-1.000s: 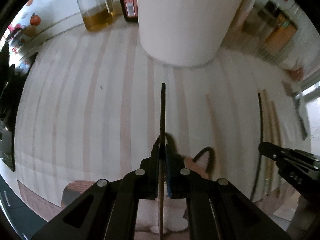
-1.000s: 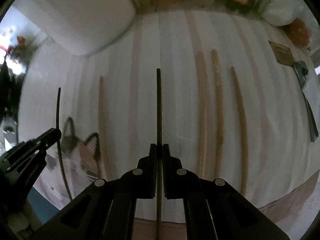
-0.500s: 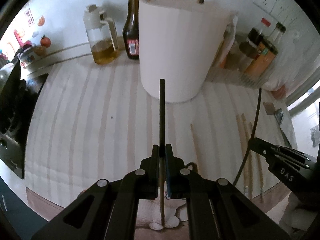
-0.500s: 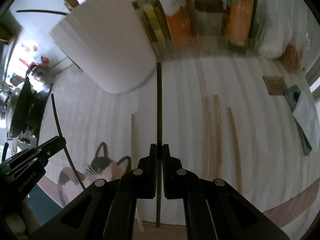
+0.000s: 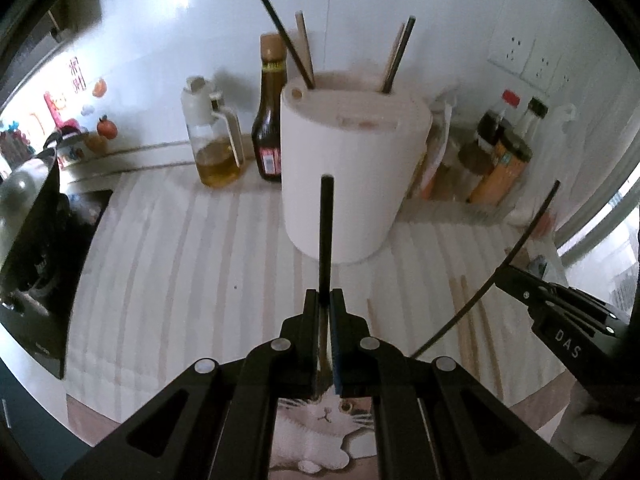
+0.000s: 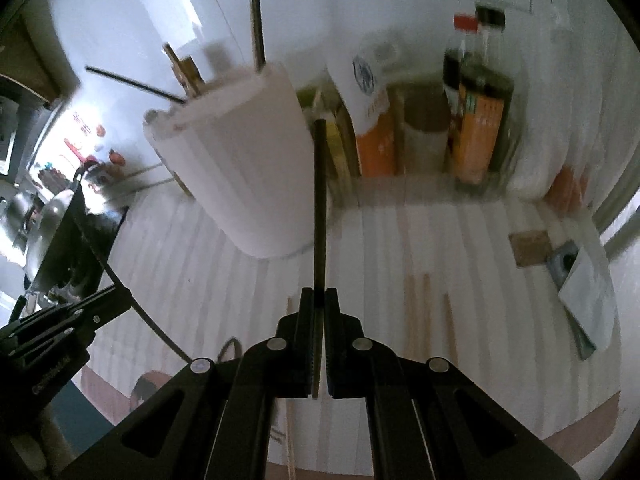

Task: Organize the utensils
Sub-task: 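Lift both dark chopsticks and carry them toward the white utensil holder, then lower both dark chopsticks into the white holder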

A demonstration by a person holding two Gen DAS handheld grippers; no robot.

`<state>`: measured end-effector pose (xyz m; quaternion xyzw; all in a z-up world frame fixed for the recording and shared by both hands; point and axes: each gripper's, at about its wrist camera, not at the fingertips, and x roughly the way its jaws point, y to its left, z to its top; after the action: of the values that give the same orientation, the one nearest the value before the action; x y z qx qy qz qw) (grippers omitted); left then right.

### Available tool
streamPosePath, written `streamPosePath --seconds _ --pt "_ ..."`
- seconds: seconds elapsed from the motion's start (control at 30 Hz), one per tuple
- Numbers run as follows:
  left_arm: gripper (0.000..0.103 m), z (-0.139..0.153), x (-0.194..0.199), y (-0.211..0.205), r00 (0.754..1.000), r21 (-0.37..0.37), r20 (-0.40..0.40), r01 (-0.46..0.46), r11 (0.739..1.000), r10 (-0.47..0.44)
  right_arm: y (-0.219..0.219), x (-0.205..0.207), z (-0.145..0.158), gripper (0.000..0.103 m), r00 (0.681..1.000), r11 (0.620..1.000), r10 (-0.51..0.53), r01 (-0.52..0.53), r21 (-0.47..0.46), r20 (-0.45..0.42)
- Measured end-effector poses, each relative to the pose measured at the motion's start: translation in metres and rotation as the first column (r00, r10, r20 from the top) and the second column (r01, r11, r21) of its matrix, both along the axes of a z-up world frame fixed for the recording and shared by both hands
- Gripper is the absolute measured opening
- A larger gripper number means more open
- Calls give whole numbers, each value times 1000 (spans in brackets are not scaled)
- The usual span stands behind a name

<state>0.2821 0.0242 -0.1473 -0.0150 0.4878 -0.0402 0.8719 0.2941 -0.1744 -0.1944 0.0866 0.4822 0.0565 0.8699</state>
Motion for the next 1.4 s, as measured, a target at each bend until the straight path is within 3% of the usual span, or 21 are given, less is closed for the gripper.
streamPosePath --seconds 0.33,0.53,0.73,0.9,1.0,1.13,1.4 --pt "2 50 10 0 994 -21 113 -4 1000 7 6 14 51 4 992 1000 12 -12 -1 128" --pt "2 101 17 0 986 -72 165 31 997 -19 8 26 100 4 978 999 42 -46 15 204" --pt "2 168 29 -1 958 -77 286 56 995 -32 11 38 160 4 953 996 76 -86 21 294" --pt "2 204 54 2 932 -54 361 50 997 -28 17 60 206 4 925 995 88 -100 12 369" --pt "2 209 78 3 931 -46 363 50 998 -30 25 81 223 4 914 995 96 -105 1 395" --pt "2 194 111 1 943 -12 331 47 999 -40 39 115 227 4 911 995 100 -99 -24 399" --pt "1 145 168 3 971 -7 236 36 999 -33 56 176 179 4 949 996 87 -76 -49 304"
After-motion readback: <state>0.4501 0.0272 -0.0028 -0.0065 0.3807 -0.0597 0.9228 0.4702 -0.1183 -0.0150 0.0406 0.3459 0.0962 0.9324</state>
